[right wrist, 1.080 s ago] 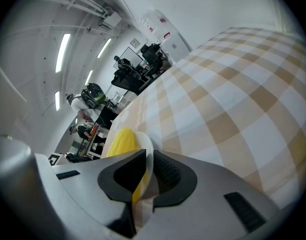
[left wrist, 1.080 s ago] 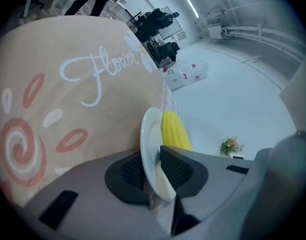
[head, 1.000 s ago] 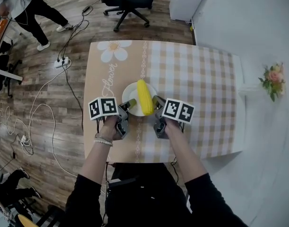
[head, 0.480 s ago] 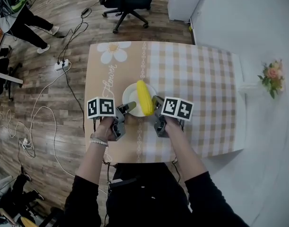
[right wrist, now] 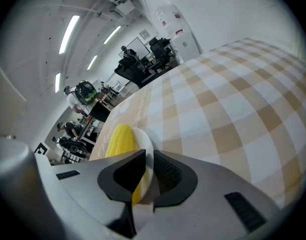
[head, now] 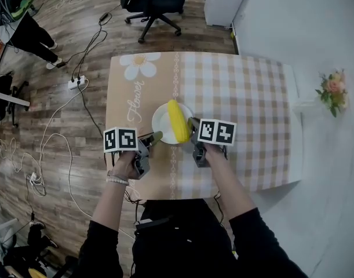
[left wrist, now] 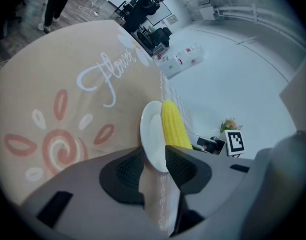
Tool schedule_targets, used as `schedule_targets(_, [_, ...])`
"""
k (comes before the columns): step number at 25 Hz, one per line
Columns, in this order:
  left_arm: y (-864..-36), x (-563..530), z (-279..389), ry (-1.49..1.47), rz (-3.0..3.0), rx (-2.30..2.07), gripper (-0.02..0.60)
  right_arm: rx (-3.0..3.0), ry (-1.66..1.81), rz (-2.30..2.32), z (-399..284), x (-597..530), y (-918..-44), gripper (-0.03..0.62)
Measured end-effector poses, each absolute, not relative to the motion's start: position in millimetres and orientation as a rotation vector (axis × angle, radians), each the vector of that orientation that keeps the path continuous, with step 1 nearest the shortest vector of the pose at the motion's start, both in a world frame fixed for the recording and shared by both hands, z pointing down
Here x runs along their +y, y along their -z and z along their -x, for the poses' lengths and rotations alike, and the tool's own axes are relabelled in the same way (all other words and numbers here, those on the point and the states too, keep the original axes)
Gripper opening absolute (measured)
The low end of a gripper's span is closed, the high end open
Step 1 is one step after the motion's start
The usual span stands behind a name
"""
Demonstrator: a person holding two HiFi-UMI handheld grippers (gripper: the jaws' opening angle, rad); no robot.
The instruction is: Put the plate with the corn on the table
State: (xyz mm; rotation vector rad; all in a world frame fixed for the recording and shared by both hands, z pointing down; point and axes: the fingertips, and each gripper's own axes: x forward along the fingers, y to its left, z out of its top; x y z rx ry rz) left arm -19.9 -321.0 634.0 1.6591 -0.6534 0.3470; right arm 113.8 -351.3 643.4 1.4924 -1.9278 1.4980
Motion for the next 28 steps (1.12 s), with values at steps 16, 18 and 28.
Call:
schedule_targets(16, [-625.5,-315.1,44.1,-0.321,-1.794,-0.781,0.031,-1.987,-1.316,-1.394,-118.8,-351.8,-637.7,0.110])
schedule_targets(18, [-617.8,-316.1,44.7,-0.319,-1.838,-0.801,0.028,-1.987,-1.310,-1.436,-125.8,-351.5,-634.6,0.110])
schedule_targets(28, [-565.8,-307.6,27.9,-0.307,-2.076,-0.840,0.017,-2.157,-0.986,-1.634,-140.9,-345.3,-572.4,0.051])
